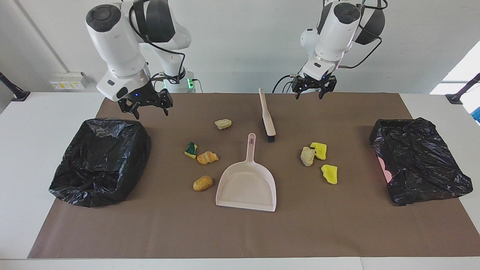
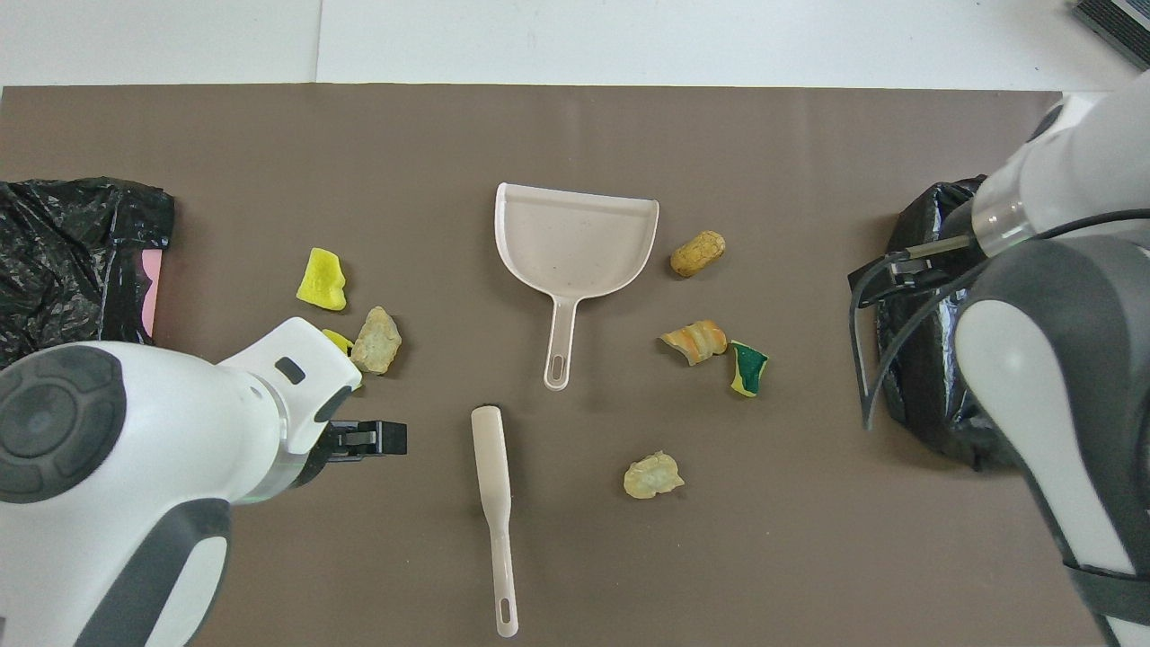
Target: Sweep and dump trash in bin
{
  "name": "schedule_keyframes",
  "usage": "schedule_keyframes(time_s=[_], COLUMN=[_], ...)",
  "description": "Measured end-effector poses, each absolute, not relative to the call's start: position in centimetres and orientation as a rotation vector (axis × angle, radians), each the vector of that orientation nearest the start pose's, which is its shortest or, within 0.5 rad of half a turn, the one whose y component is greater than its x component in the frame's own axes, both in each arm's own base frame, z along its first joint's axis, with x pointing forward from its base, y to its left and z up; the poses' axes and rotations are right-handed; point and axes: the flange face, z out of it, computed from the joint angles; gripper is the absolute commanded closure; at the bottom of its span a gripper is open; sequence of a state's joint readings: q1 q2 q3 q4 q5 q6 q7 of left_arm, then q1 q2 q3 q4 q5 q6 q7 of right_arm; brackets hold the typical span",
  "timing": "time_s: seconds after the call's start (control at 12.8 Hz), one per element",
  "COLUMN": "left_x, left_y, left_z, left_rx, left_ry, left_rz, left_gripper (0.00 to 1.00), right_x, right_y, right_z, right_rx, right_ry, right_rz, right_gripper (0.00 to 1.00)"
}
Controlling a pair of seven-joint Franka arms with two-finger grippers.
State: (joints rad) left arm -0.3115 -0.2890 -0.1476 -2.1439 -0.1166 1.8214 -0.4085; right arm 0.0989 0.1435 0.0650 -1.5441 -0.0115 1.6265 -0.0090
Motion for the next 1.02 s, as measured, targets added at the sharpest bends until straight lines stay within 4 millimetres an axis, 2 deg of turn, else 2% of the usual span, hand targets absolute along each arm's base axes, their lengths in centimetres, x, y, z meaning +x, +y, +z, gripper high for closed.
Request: schedule_keyframes(time_s=[0.24,0.31,0.47,0.63,0.86,1.02], left_x=[37.9,36.8,34.5,31.3,27.5,26.3], left_y=[-25.0,-26.1,-28.3,-30.9,-32.5,-33.2], left_z=[48.0,46.5,44.3,40.9,36.6,35.3], left_rx=[-3.178,-3.174,-3.17,-3.171,-3.146,-3.151], left_ry=[0.009,0.007,-0.001,0.004,0.043,0.042], left_rz=[0.113,0.117,0.114,0.094,0.117,0.103], left_gripper=[0.0,0.0,0.0,0.0,0.0,0.0], right_x=[61.1,61.5,61.9,62.1,61.7,61.2], right_y=[12.9,14.6,17.5,19.9,24.6,27.6], right_z=[52.3,51.1,49.4,48.0,45.7,44.2], right_rx=[-3.132,-3.126,-3.094,-3.072,-3.057,-3.05], right_ry=[-0.251,-0.225,-0.158,-0.119,-0.049,-0.003], right_rz=[0.061,0.045,0.028,0.022,0.011,0.011], right_gripper=[0.0,0.0,0.0,0.0,0.0,0.0])
